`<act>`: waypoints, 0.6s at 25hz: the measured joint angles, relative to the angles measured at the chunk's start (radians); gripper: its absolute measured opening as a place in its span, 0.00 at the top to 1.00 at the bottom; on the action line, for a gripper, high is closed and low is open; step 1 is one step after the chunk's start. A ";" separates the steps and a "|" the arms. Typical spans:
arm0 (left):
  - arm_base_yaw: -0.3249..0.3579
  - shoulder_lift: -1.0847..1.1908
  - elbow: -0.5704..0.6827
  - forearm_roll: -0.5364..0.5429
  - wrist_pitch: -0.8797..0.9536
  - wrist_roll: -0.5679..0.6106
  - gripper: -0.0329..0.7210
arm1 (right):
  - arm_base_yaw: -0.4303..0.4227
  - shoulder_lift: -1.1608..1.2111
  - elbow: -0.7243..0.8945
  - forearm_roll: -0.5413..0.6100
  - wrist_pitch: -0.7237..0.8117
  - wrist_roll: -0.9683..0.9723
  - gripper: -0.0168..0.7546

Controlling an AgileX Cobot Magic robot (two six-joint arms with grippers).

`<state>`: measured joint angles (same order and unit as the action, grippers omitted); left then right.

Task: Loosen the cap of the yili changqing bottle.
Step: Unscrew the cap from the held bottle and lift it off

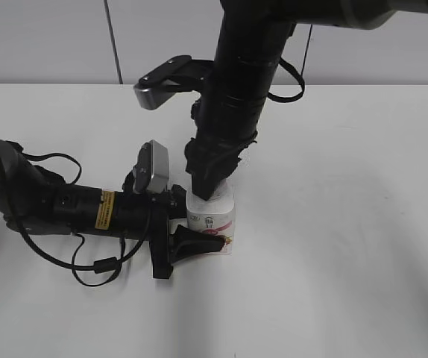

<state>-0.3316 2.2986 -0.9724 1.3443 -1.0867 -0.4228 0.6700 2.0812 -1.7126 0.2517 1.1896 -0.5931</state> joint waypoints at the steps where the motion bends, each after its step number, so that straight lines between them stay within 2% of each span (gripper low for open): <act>1: 0.000 0.000 0.000 0.000 0.000 0.000 0.43 | 0.000 0.000 0.000 0.001 0.000 -0.039 0.47; 10: 0.000 0.000 0.000 0.001 0.000 0.001 0.43 | 0.000 0.000 0.000 0.002 0.001 -0.378 0.47; 15: 0.000 0.000 0.000 0.002 0.000 0.004 0.43 | 0.000 0.000 -0.001 0.002 0.002 -0.495 0.47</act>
<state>-0.3316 2.2986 -0.9724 1.3462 -1.0867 -0.4187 0.6700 2.0812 -1.7138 0.2537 1.1915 -1.0885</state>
